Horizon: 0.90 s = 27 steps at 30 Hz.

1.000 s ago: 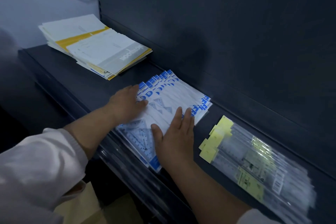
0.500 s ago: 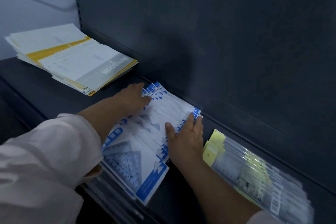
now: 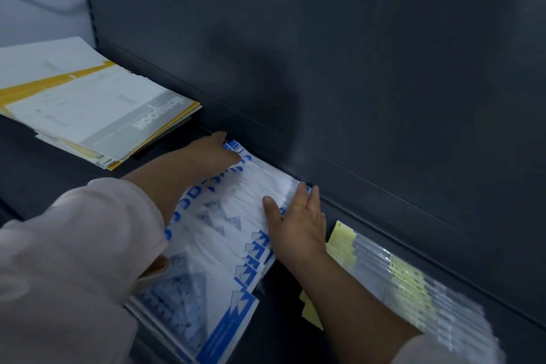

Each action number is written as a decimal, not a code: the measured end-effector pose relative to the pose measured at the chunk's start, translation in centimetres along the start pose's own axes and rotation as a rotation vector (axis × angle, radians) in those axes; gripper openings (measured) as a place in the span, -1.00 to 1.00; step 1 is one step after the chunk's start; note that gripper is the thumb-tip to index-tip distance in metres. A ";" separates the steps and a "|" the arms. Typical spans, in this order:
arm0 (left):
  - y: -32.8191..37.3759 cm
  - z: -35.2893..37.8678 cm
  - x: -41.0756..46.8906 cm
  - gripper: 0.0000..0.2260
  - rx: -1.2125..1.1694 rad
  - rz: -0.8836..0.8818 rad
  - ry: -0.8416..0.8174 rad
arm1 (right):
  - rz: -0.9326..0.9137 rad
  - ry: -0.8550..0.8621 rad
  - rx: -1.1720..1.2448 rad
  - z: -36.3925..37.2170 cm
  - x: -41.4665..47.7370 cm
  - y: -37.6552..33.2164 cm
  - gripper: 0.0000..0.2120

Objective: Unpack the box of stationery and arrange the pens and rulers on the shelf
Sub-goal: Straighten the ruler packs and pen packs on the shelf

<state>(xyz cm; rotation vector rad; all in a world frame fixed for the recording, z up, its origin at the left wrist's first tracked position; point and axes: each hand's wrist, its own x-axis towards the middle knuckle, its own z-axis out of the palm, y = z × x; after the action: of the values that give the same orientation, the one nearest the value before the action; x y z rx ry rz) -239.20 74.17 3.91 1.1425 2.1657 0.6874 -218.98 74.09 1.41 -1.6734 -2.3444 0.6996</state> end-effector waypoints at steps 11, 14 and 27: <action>0.1 0.0 -3.0 -0.30 0.316 0.128 0.152 | -0.064 -0.007 -0.052 -1.6 -1.7 1.0 -0.31; 0.9 1.7 -6.6 -0.35 0.536 0.288 0.215 | -0.087 0.000 -0.141 -3.0 -4.0 2.6 -0.37; 6.6 16.6 -20.2 -0.45 0.614 0.659 -0.156 | 0.120 -0.052 -0.388 -8.3 -16.7 16.2 -0.39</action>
<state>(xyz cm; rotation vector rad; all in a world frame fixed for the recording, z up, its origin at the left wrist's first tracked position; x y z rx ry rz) -214.73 63.03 2.04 2.1988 1.8976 0.1524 -196.03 65.02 3.15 -1.9826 -2.5593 0.3196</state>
